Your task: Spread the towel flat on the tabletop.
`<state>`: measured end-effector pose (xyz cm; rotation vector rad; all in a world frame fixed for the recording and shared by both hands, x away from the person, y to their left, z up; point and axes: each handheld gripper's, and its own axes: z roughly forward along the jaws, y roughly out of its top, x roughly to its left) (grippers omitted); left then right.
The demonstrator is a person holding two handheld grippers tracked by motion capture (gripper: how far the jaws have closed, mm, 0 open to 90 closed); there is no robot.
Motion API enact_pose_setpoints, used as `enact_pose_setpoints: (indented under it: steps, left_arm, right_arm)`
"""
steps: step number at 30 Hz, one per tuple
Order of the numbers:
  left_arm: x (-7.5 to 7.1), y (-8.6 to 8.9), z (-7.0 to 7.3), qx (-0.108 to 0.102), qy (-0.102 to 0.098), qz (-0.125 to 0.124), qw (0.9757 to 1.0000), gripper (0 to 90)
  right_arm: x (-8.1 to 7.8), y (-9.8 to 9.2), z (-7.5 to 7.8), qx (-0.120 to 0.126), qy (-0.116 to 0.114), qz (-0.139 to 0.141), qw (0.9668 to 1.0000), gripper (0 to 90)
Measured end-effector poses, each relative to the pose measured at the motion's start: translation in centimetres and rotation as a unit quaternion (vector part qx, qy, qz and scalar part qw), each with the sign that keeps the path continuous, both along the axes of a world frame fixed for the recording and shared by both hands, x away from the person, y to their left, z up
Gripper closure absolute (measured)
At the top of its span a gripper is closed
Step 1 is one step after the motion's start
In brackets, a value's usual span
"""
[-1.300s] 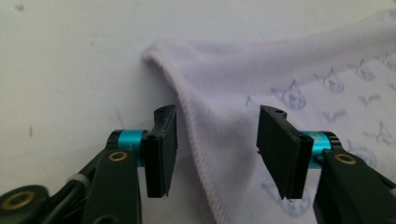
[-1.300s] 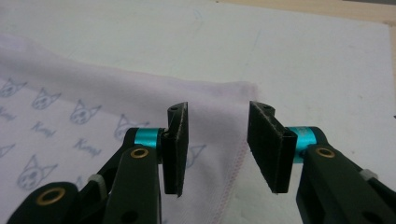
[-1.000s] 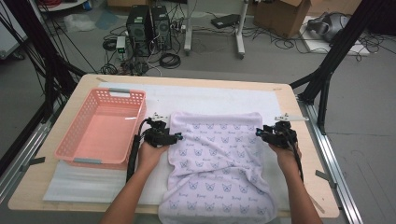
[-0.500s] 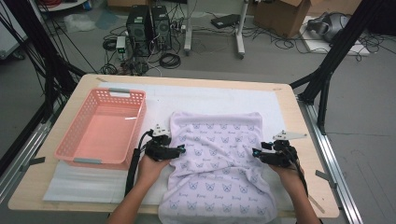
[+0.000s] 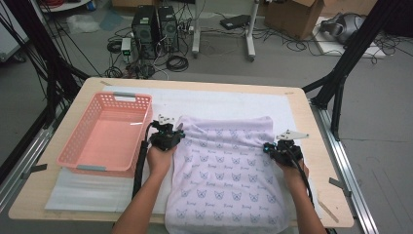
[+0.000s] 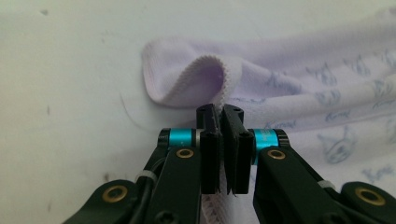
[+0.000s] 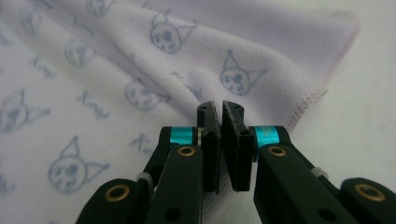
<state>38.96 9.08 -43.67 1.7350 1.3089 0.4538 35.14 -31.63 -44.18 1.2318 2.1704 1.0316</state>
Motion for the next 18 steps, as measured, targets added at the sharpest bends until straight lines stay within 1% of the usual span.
enact_pose_setpoints:
  steps: [1, 2, 3, 4, 6, 7, 8, 9, 10, 11, 12, 13, 15, 17, 18]
  left_arm:
    - [0.5, 0.0, 0.0, 0.000, 0.002, 0.001, 1.0000, 85.5]
    - [0.9, 0.0, -0.1, 0.003, 0.002, 0.001, 1.0000, 85.4]
    - [1.2, -0.1, -0.3, 0.002, -0.003, 0.003, 1.0000, 85.4]
    - [1.4, -0.1, -0.4, 0.000, -0.007, 0.002, 1.0000, 85.4]
    - [1.5, 0.0, -0.7, -0.008, -0.005, 0.006, 0.9999, 83.5]
    - [1.5, 0.1, -0.8, -0.009, -0.001, 0.004, 1.0000, 78.0]
    - [1.5, 0.2, -0.8, -0.010, 0.005, -0.001, 0.9999, 70.4]
    - [1.4, 0.3, -0.9, -0.012, 0.012, -0.004, 0.9998, 63.1]
    - [1.2, 0.4, -0.8, -0.013, 0.015, -0.008, 0.9998, 57.2]
    - [0.9, 0.6, -0.8, -0.018, 0.016, -0.010, 0.9997, 53.3]
    - [0.5, 0.6, -0.8, -0.021, 0.013, -0.014, 0.9996, 51.0]
    - [0.0, 0.6, -0.7, -0.016, 0.009, -0.021, 0.9996, 48.8]
    - [-0.9, 0.7, -0.6, -0.005, -0.001, -0.036, 0.9993, 47.6]
    - [-1.7, 0.7, -0.4, 0.000, -0.003, -0.047, 0.9989, 46.3]
    - [-2.3, 0.8, -0.3, 0.002, -0.006, -0.054, 0.9985, 45.0]
  right_arm:
    - [0.6, 0.0, 0.0, 0.005, -0.002, -0.005, 1.0000, 85.6]
    - [1.1, 0.1, -0.1, 0.006, -0.001, -0.011, 0.9999, 85.6]
    - [1.6, 0.3, -0.1, 0.005, -0.002, -0.016, 0.9999, 85.7]
    - [2.0, 0.4, -0.2, 0.003, -0.007, -0.020, 0.9998, 85.7]
    - [2.7, 0.4, -0.4, 0.013, -0.007, -0.035, 0.9993, 85.8]
    - [2.8, 0.4, -0.5, 0.021, -0.004, -0.040, 0.9990, 88.2]
    - [2.8, 0.3, -0.5, 0.014, -0.008, -0.055, 0.9984, 84.1]
    - [2.8, 0.1, -0.4, 0.018, -0.009, -0.062, 0.9979, 75.0]
    - [2.8, -0.2, -0.3, 0.027, -0.004, -0.065, 0.9975, 72.4]
    - [2.7, -0.5, -0.1, 0.026, -0.006, -0.063, 0.9977, 72.0]
    - [2.5, -0.7, 0.1, 0.026, -0.007, -0.062, 0.9977, 71.1]
    - [2.3, -1.0, 0.3, 0.030, -0.009, -0.058, 0.9978, 70.7]
    - [1.7, -1.3, 0.7, 0.031, -0.014, -0.051, 0.9981, 69.0]
    - [1.0, -1.7, 1.1, 0.029, -0.014, -0.036, 0.9988, 67.0]
    - [0.8, -1.8, 1.2, 0.027, -0.012, -0.032, 0.9991, 65.5]
